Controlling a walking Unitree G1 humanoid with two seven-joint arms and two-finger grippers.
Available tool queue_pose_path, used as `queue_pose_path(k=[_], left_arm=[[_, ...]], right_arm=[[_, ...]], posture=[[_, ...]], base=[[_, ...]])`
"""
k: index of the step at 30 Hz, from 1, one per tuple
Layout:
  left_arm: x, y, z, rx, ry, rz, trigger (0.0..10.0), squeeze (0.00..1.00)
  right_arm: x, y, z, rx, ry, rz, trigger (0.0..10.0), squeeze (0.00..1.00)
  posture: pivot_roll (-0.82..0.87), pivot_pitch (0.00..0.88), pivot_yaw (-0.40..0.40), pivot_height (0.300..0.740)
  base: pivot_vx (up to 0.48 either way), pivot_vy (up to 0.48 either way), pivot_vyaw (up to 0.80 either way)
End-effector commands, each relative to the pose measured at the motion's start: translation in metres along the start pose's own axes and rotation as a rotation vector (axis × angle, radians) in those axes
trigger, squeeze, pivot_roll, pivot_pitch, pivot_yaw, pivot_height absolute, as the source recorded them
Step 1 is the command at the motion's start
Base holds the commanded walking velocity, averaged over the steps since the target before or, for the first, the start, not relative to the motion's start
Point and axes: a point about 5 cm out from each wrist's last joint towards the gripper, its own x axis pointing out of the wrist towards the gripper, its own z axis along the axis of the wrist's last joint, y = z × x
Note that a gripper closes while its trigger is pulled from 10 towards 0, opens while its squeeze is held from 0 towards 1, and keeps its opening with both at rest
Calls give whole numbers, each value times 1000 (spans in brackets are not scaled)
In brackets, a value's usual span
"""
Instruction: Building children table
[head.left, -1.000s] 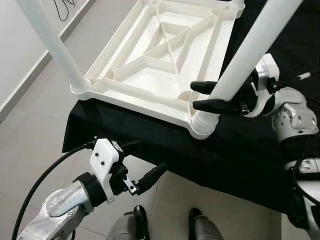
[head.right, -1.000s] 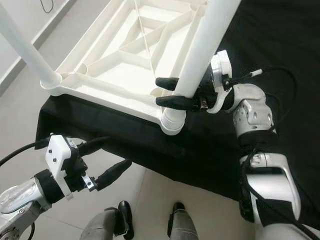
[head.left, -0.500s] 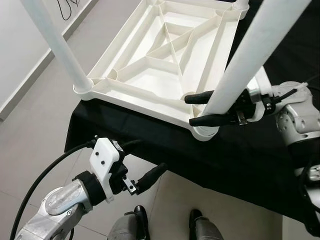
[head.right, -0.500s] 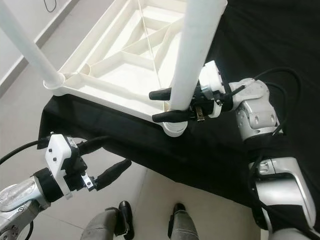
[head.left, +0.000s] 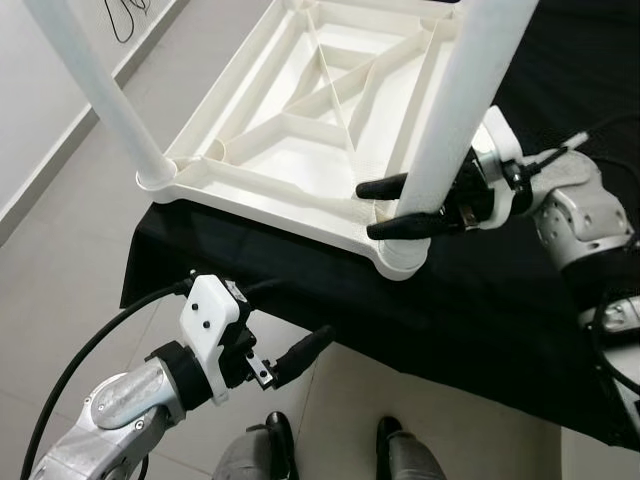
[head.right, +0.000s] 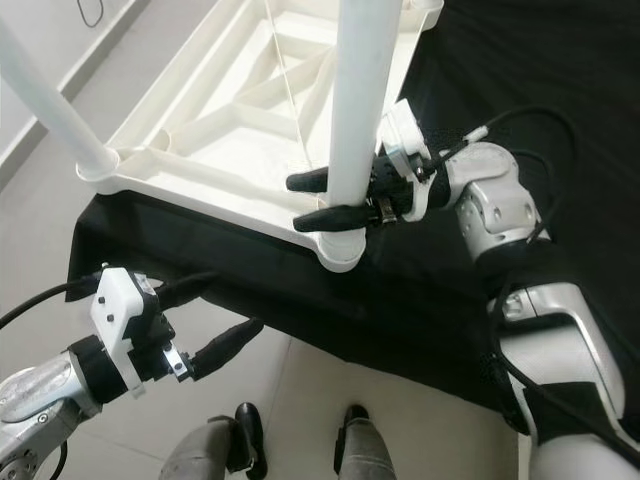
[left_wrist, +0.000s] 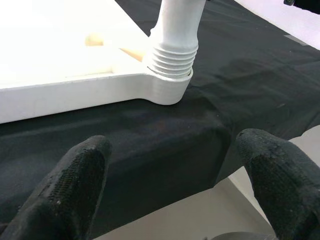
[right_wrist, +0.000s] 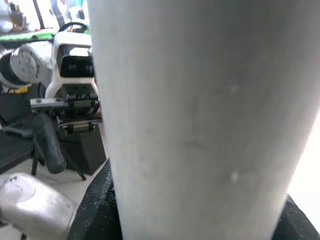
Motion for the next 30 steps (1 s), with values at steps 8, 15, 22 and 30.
queue_pose_path(k=[8, 15, 22, 30], left_arm=[[-1, -3, -6, -15, 27, -14, 10000, 0], [0, -3, -6, -14, 27, -18, 10000, 0], [2, -2, -8, -11, 26, -20, 10000, 0], [6, -1, -10, -14, 21, -22, 10000, 0]], right_arm=[[-2, 6, -23, 89, -31, -15, 10000, 0], [-6, 11, -29, 83, -25, -30, 10000, 0], [-8, 16, -34, 30, 24, -118, 10000, 0], [-7, 27, -45, 29, 143, -291, 10000, 0]], posture=[[75, 360, 38, 740], [70, 355, 38, 740], [49, 350, 23, 740], [16, 342, 14, 740]], base=[[0, 0, 0], [0, 0, 0], [0, 0, 0], [0, 0, 0]])
